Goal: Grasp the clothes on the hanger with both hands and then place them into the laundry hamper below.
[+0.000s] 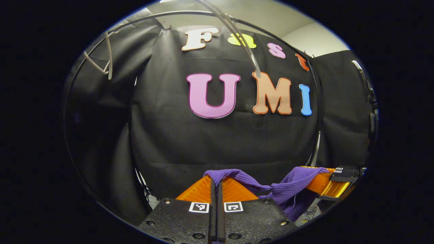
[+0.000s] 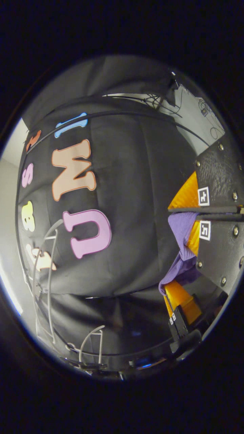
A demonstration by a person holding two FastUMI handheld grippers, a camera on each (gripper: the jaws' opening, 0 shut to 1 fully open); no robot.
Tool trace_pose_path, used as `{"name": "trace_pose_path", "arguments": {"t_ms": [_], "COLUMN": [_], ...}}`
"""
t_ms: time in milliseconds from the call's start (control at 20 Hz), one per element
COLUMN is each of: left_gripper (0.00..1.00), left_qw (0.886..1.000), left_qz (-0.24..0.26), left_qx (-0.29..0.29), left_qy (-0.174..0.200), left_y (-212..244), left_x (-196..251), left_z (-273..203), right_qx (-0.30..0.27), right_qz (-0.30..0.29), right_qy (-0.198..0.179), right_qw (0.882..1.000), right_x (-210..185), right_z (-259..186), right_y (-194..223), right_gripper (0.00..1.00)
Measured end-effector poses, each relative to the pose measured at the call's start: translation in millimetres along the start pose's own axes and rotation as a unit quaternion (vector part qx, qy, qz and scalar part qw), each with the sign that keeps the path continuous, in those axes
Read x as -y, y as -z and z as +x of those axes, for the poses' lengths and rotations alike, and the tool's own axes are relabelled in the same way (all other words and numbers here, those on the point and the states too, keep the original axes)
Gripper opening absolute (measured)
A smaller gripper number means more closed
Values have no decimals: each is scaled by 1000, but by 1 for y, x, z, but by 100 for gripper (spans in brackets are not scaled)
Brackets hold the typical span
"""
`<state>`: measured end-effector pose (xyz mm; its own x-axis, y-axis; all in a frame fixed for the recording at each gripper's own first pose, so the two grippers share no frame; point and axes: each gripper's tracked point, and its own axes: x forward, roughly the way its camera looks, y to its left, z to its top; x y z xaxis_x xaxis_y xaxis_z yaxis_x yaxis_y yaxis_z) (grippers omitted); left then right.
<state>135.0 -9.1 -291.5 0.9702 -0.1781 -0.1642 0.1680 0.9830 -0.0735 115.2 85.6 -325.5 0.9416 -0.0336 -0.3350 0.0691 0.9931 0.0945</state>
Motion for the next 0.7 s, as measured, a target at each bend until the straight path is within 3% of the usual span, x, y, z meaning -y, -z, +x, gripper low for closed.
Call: {"name": "trace_pose_path", "arguments": {"t_ms": [350, 650, 700], "left_gripper": [2, 4, 3], "left_qw": [999, 999, 998], "left_qz": [-6, 3, 8], "left_qx": [21, -19, -25], "left_qy": [-45, -51, -54], "left_y": [68, 122, 130], "left_x": [-36, -46, -48], "left_z": [2, 2, 2], "right_qx": [38, 4, -9], "right_qz": [-62, -67, -65], "right_qy": [27, 22, 19], "right_qw": [997, 998, 998], "right_x": [12, 17, 17], "right_z": [16, 25, 27], "right_y": [56, 112, 123], "right_gripper": [3, 0, 12]}}
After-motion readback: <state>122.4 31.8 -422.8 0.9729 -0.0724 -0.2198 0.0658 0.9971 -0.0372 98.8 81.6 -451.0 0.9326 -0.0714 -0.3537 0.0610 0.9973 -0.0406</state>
